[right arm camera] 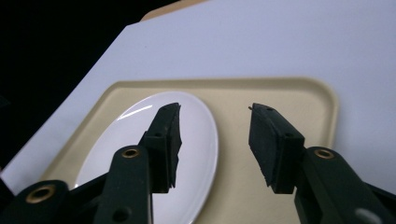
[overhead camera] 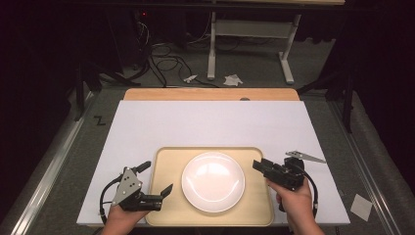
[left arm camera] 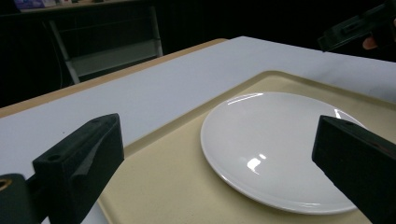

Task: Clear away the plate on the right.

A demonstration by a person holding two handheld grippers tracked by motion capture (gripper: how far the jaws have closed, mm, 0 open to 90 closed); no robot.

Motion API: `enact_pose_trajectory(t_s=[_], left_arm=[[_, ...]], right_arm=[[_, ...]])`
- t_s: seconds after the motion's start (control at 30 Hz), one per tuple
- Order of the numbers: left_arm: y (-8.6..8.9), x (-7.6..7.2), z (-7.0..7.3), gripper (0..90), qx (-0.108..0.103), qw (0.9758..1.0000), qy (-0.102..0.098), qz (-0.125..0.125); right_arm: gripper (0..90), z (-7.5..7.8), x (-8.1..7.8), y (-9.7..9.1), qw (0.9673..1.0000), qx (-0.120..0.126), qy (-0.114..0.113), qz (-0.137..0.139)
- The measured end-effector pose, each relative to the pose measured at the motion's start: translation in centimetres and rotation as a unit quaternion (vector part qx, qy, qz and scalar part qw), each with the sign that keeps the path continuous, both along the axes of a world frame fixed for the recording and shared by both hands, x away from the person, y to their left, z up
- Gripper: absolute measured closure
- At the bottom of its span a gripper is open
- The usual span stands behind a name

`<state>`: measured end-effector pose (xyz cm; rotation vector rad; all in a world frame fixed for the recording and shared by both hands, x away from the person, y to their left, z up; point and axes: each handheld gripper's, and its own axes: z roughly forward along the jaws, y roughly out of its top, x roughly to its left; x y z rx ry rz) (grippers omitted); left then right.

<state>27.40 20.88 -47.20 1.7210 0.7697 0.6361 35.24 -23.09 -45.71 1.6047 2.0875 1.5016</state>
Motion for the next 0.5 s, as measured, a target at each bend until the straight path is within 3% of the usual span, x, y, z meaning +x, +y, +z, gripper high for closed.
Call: enact_pose_trajectory(t_s=[0.07,0.13,0.23,0.3,0.5], left_arm=[[0.0,0.0,0.0,2.4,-0.001,1.0,0.001,0.002],[0.1,0.1,-0.1,2.0,0.001,1.0,0.004,0.005],[0.0,0.2,-0.2,1.8,0.003,0.9999,0.011,0.008],[0.0,0.3,-0.3,1.2,0.004,0.9998,0.015,0.009],[-0.4,0.4,-0.5,0.7,0.008,0.9996,0.023,0.012]], right_arm=[[50.6,0.6,-0.2,-0.4,0.9995,-0.016,-0.026,0.001],[45.8,1.2,-0.2,-0.8,0.9991,-0.032,-0.029,-0.005],[38.9,1.8,-0.8,-1.9,0.9965,-0.06,-0.058,-0.01],[33.8,2.0,-1.0,-2.7,0.9951,-0.072,-0.066,-0.017],[14.7,2.2,-2.2,-5.4,0.9916,-0.08,-0.094,-0.04]])
